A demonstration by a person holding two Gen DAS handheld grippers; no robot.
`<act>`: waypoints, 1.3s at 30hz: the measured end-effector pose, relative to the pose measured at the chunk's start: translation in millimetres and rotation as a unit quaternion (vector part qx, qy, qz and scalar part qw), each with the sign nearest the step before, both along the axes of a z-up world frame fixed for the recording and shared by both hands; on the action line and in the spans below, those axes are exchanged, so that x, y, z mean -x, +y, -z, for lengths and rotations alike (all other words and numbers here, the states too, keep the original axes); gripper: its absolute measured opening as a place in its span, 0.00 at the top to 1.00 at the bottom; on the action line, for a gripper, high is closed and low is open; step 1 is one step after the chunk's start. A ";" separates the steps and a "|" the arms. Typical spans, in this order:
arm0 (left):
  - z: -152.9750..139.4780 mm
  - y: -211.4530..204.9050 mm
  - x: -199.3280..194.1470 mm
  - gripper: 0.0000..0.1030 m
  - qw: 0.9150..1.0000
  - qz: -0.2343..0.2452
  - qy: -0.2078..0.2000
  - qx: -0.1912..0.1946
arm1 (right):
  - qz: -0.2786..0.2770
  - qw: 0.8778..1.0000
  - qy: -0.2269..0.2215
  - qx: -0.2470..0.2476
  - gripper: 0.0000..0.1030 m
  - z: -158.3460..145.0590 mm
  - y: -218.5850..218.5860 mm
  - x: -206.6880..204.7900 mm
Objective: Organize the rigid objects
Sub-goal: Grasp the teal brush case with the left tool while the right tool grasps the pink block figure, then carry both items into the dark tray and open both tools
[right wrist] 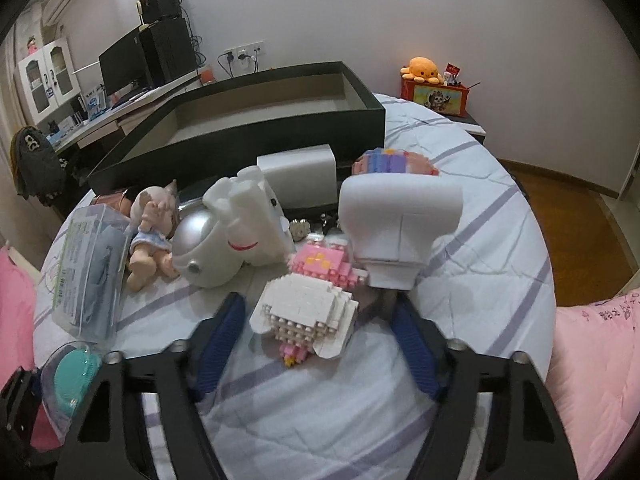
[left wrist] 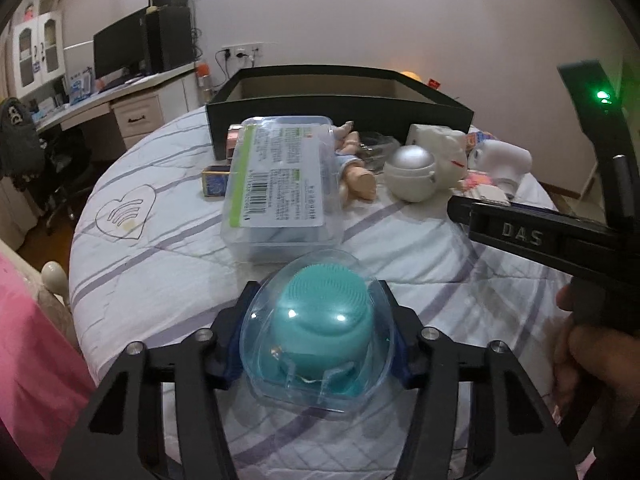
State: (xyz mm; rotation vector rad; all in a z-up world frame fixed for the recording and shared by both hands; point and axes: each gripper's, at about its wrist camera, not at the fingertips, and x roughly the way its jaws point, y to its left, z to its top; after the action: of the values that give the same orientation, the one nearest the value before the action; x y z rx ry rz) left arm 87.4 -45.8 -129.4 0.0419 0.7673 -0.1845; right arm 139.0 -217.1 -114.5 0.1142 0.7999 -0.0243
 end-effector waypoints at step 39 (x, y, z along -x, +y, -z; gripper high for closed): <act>-34.1 24.6 3.4 0.46 0.999 -0.018 0.027 0.029 | -0.090 0.993 0.032 -0.062 0.47 -6.0 22.9 46.1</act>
State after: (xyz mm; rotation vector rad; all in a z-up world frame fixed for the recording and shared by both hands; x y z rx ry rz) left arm 84.0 -21.3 -95.3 -0.0328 0.8152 -0.1738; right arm 92.9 -194.1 -108.4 0.1579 0.8729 0.1937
